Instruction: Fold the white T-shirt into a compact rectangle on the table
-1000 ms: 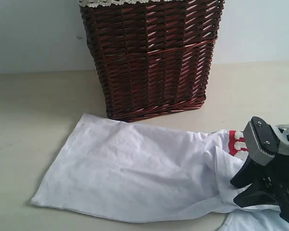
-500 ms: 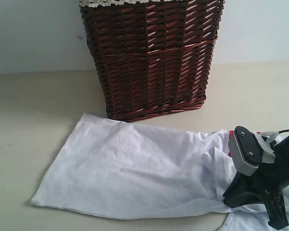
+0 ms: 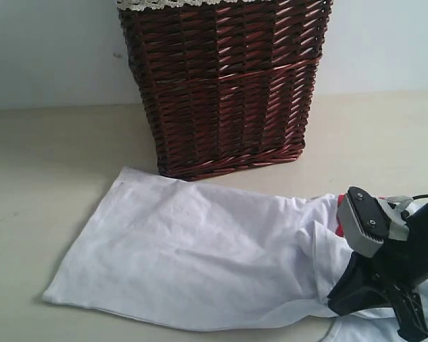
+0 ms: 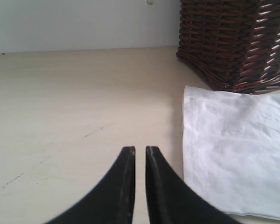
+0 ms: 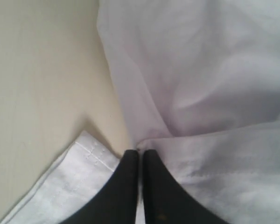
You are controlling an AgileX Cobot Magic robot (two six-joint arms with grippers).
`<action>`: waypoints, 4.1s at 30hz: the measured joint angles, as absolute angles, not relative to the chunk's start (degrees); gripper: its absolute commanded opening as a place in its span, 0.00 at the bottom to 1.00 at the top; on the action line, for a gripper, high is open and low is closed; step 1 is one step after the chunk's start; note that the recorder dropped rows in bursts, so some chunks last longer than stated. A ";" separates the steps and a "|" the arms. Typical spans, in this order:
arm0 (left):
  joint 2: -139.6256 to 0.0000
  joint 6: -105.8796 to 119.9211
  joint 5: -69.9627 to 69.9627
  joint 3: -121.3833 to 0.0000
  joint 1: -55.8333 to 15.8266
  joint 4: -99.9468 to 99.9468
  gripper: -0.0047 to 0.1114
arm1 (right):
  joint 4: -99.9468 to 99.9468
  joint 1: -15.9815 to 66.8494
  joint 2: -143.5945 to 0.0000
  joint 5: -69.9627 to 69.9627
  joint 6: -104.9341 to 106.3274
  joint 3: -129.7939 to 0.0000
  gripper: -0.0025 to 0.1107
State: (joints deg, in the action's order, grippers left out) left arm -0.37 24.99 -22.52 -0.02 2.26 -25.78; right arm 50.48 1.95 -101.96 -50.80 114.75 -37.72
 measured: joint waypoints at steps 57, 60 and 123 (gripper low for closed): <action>-0.37 24.99 -22.52 -0.02 2.26 -25.78 0.13 | 40.49 1.95 -95.15 -49.04 94.51 -37.72 0.24; -0.37 24.99 -22.52 -0.02 2.26 -25.78 0.13 | 39.98 1.95 -93.67 -54.55 95.06 -37.72 0.41; -0.37 24.99 -22.52 -0.02 2.26 -25.78 0.13 | 33.48 1.95 -86.56 -51.87 79.01 -40.68 0.11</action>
